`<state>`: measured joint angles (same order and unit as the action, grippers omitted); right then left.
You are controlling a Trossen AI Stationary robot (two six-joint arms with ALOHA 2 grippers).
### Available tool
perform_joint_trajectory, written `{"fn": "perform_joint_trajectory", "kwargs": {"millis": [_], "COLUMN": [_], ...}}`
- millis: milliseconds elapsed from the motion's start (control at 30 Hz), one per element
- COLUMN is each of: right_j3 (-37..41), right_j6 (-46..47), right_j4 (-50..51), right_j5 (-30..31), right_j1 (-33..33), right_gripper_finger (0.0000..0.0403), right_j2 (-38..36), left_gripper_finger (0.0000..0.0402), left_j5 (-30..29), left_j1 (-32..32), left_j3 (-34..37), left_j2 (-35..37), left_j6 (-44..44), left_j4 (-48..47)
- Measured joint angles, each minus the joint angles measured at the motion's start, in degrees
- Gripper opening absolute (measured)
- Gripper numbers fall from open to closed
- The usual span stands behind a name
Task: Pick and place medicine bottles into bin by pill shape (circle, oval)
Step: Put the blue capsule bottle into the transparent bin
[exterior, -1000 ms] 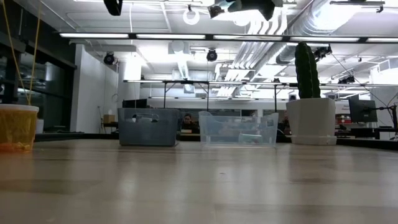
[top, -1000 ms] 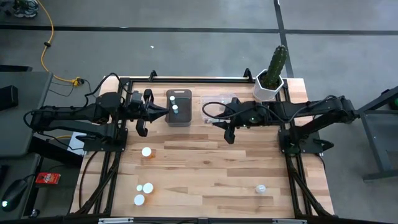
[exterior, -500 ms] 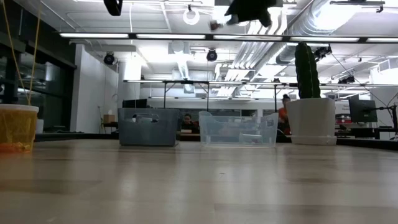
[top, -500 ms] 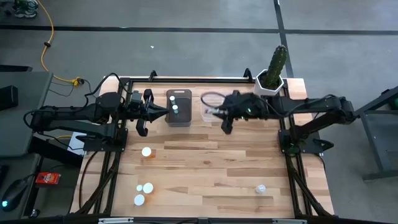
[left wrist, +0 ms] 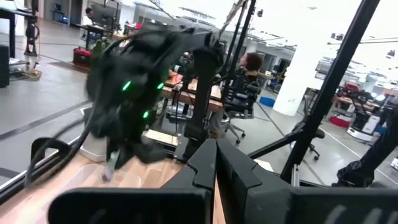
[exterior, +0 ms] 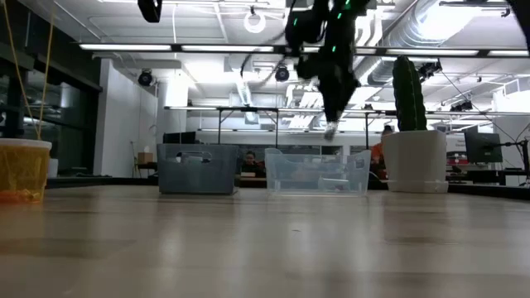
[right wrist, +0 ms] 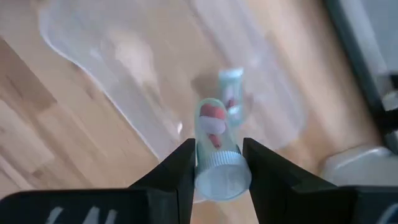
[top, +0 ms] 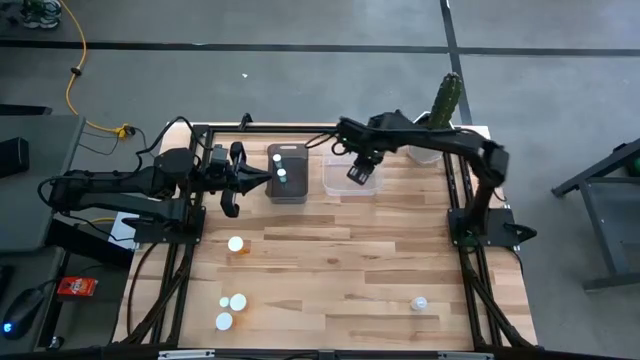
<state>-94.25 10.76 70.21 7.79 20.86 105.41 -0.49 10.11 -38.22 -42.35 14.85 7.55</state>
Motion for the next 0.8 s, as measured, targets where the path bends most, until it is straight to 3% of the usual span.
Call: {"fn": "perform_joint_trajectory", "kwargs": {"millis": [167, 500, 800], "right_j3": [-0.07, -0.09, -0.09], "right_j6": [1.29, 3.95, 7.18], "right_j4": [-0.75, -2.38, -4.02], "right_j5": [-5.31, -3.75, -3.3], "right_j1": [1.65, 1.75, 2.04], "right_gripper_finger": [0.0108, 0.0108, 0.0109], "right_j2": [6.09, 12.79, 13.41], "left_gripper_finger": [0.0, 0.0, 0.0], "left_j5": [-0.23, -1.7, -1.68], "left_j1": [0.0, 0.0, 0.0], "left_j3": [0.0, 0.0, 0.0], "left_j2": [0.0, 0.0, 0.0], "left_j6": [-0.01, -0.02, -0.02], "left_j4": [0.0, 0.0, -0.01]}}
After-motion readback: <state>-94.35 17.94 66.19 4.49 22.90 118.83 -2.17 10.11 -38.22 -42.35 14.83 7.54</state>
